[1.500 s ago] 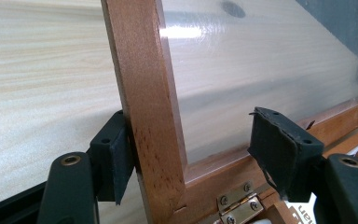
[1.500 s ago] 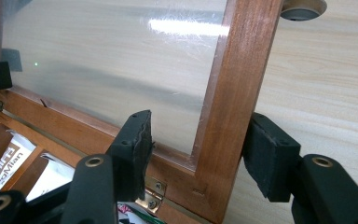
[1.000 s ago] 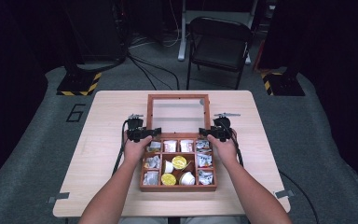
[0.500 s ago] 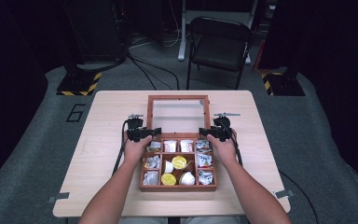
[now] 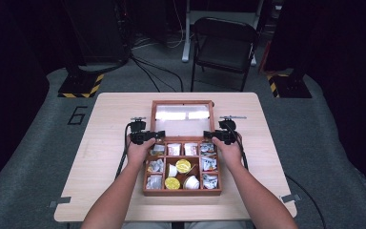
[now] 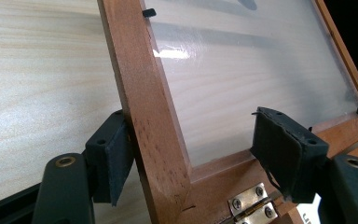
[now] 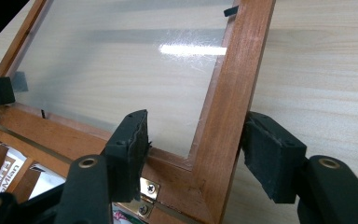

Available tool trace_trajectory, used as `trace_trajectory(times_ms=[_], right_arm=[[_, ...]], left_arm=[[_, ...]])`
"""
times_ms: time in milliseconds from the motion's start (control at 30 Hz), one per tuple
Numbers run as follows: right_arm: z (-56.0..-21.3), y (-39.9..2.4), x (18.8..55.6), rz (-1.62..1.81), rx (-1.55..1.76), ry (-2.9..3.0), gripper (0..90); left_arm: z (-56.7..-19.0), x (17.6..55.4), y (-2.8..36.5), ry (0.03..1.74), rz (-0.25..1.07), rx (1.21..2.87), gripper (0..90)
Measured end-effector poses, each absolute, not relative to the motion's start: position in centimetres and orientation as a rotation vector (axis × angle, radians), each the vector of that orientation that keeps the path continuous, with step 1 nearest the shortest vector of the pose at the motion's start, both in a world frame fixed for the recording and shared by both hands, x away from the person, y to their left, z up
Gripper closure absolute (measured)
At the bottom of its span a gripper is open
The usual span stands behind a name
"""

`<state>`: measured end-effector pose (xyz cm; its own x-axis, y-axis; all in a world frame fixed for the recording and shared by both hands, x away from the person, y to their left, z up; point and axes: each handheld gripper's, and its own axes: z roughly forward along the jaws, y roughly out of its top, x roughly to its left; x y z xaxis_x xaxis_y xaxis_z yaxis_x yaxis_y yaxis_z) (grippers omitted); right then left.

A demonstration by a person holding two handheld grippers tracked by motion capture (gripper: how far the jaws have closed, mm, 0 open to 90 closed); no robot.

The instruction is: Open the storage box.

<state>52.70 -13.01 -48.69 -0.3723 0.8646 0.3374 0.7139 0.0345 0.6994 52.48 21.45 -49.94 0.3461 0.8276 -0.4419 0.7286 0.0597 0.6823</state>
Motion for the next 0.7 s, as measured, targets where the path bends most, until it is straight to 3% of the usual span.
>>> trace_trajectory(times_ms=[700], right_arm=[[-49.16,-13.09,53.02,1.273,1.763,2.125,37.0]], left_arm=[[-50.48,52.78,21.28,1.479,0.07,1.656,26.9]])
